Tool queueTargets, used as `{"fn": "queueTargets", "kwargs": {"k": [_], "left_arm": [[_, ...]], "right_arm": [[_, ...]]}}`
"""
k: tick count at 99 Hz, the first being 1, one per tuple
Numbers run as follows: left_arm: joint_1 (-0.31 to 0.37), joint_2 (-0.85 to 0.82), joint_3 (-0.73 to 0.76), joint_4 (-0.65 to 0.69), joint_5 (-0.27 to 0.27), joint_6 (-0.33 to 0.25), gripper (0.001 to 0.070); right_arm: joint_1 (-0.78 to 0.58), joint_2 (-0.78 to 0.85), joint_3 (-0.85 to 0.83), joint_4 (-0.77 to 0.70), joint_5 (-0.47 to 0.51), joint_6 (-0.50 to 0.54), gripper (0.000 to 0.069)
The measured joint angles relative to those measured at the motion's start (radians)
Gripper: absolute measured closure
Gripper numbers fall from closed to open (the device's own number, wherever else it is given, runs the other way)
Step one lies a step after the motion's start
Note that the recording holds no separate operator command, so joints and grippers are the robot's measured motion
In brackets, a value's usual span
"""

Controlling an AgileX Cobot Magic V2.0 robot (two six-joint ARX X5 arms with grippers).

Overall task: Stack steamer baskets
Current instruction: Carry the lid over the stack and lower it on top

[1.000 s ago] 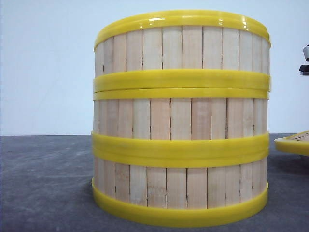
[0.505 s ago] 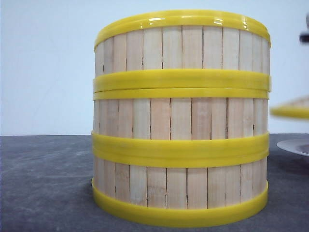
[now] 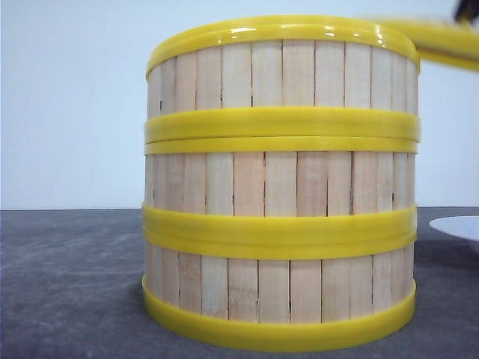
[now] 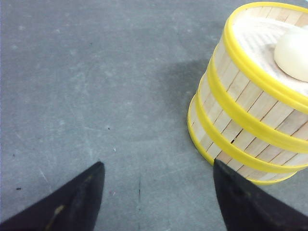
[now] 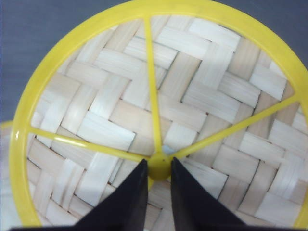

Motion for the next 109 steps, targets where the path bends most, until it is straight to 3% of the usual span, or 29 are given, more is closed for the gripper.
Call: {"fn": "queueTargets", "kwargs": {"k": [11,32,56,73,109], "left_arm": [[0.000,0.000,0.000,0.000,0.000,0.000,0.0278],[0.000,0.000,0.000,0.004,0.000,0.000,0.0278],[0.000,0.000,0.000,0.004,0.000,0.000,0.0278],[0.000,0.000,0.000,0.004,0.000,-0.001,0.0278],[0.000,0.000,0.000,0.004,0.000,0.000,0.0278]], "right_arm": [[0.069,-0.010,0.033,-0.011,-0.056,0.000,0.0636],[0.255,-0.006,0.039,-0.019,-0.058,0.000,0.0636],[0.442,0.009,0.039,-0.019,0.038,0.000,0.0636],[0.507,0.045,0.039,-0.025,0.088,0.000,0.0636],[0.598,0.122,0.039,-0.026,0.095,0.000,0.0636]]}}
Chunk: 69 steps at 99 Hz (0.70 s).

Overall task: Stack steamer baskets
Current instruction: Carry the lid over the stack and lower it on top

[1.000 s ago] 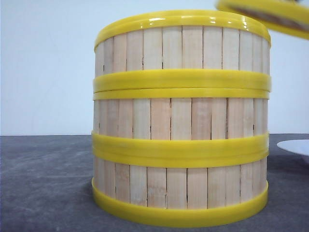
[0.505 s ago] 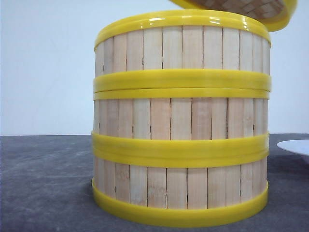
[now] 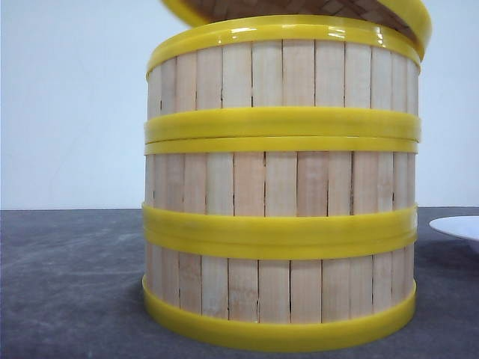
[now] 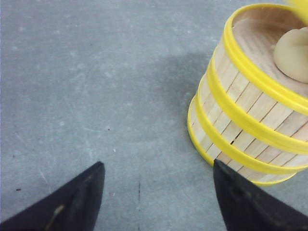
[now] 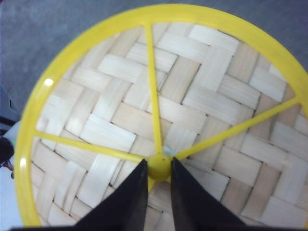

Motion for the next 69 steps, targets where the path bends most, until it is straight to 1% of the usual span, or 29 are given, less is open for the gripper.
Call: {"fn": "queueTargets", "kwargs": {"k": [10,20,48,69], "left_arm": [[0.000,0.000,0.000,0.000,0.000,0.000,0.0278],[0.000,0.000,0.000,0.000,0.000,0.000,0.0278],[0.000,0.000,0.000,0.000,0.000,0.000,0.0278],[0.000,0.000,0.000,0.000,0.000,0.000,0.0278]], "right_arm": [[0.018,0.023,0.000,0.000,0.009,0.000,0.0637],[0.034,0.043,0.000,0.001,0.044,0.000,0.0638],[0.058,0.082,0.004,0.015,0.102,-0.003,0.0639],[0.072,0.098,0.014,0.019,0.109,-0.003,0.0639]]}}
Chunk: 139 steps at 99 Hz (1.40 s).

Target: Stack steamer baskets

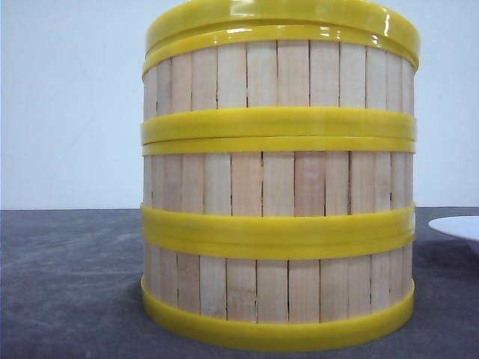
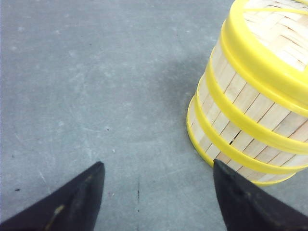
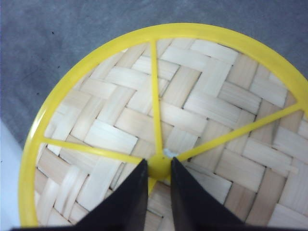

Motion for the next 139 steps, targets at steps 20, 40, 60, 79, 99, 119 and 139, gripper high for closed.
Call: {"fn": "queueTargets", "kwargs": {"k": [20,40,60,79,99,119,139], "left_arm": [[0.000,0.000,0.000,0.000,0.000,0.000,0.0278],[0.000,0.000,0.000,0.000,0.000,0.000,0.0278],[0.000,0.000,0.000,0.000,0.000,0.000,0.0278],[0.000,0.000,0.000,0.000,0.000,0.000,0.0278],[0.000,0.000,0.000,0.000,0.000,0.000,0.0278],[0.000,0.000,0.000,0.000,0.000,0.000,0.0278],[0.000,0.000,0.000,0.000,0.000,0.000,0.0278]], "right_arm": [[0.021,0.005,0.000,0.020,0.012,0.000,0.0639],[0.024,0.005,0.000,0.021,0.014,0.000,0.0637],[0.031,0.006,0.000,0.021,0.003,0.002,0.0444],[0.034,0.000,0.000,0.021,0.026,0.001,0.0389],[0.031,-0.054,0.039,-0.016,0.196,-0.004,0.0387],[0.029,-0.211,0.126,-0.013,0.314,-0.003,0.0387],[0.029,-0.354,0.127,-0.051,0.429,0.012,0.0387]]}}
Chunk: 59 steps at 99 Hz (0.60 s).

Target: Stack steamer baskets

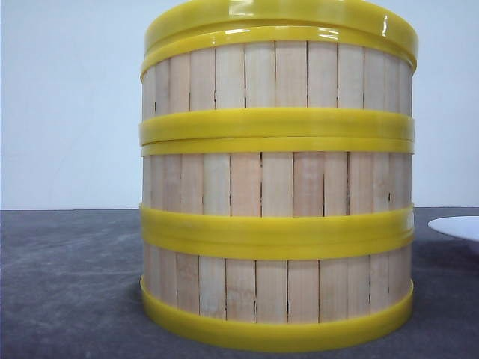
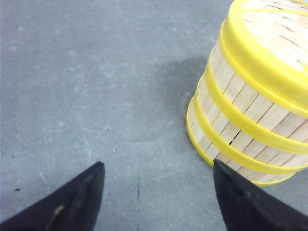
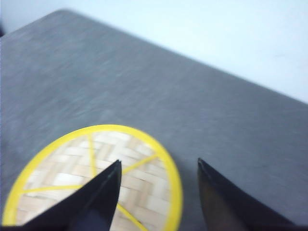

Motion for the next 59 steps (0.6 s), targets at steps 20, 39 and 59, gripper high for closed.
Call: {"fn": "queueTargets", "kwargs": {"k": [20,39,59], "left_arm": [[0.000,0.000,0.000,0.016,0.000,0.000,0.0278],[0.000,0.000,0.000,0.032,0.000,0.000,0.0278],[0.000,0.000,0.000,0.039,0.000,0.000,0.0278]], "right_arm": [[0.000,-0.134,-0.080,-0.068,0.131,0.022,0.0387],[0.000,-0.285,-0.320,-0.048,0.158,0.089,0.0387],[0.000,-0.378,-0.472,-0.035,0.157,0.170,0.0387]]}}
